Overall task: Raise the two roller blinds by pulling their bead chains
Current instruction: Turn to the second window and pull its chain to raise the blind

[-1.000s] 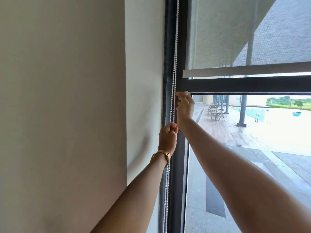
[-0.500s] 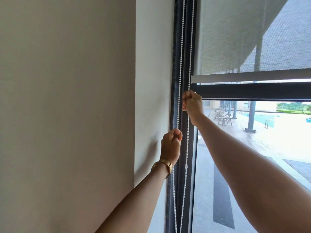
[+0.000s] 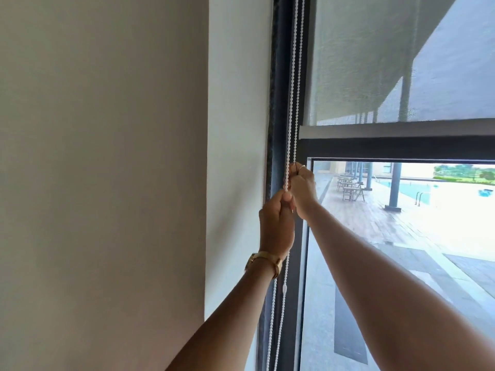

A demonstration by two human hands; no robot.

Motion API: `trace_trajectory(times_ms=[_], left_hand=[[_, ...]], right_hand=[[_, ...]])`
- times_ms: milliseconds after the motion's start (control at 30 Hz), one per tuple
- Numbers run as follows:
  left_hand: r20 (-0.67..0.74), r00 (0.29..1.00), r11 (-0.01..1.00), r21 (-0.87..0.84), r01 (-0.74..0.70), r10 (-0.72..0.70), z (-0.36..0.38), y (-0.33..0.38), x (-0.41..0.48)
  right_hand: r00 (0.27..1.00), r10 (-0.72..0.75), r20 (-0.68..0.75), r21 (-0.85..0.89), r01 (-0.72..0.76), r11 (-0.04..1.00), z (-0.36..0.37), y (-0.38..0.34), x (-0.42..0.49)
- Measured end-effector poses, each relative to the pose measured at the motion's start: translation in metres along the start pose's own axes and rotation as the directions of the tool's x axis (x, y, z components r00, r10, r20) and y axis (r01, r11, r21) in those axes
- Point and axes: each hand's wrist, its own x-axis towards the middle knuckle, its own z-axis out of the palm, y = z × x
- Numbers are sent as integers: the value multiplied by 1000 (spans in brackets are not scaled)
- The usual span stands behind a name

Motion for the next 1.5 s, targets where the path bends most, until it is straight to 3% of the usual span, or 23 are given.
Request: trace_trajectory(times_ms=[100, 400, 700, 1000, 1100, 1300, 1400, 1500], left_hand=[[-24, 999, 998, -49, -39, 38, 4, 15, 25], [-23, 996, 993, -89, -82, 81, 13, 38, 63], [-37, 998, 995, -84, -52, 49, 14, 20, 51], [-17, 1000, 998, -60, 4, -5, 10, 7, 47], [16, 1000, 999, -40, 23, -23, 3, -5, 40], [18, 999, 998, 58, 39, -40, -5, -37, 21], [17, 998, 997, 45, 61, -62, -2, -44, 23], [21, 995, 995, 21, 99, -99, 1, -47, 28]], right_hand=[[999, 39, 9, -22, -39, 999, -6, 26, -11], [991, 123, 45, 122, -128, 984, -25, 79, -20], [986, 145, 84, 93, -152, 984, -15, 52, -12], [973, 172, 156, 222, -204, 953, -2, 43, -9], [971, 224, 83, 286, -238, 928, 3, 37, -2], [991, -43, -127, 171, 64, 983, 12, 24, -1], [994, -88, -57, 187, 97, 978, 20, 12, -2], [997, -47, 55, 276, 30, 961, 22, -3, 0]])
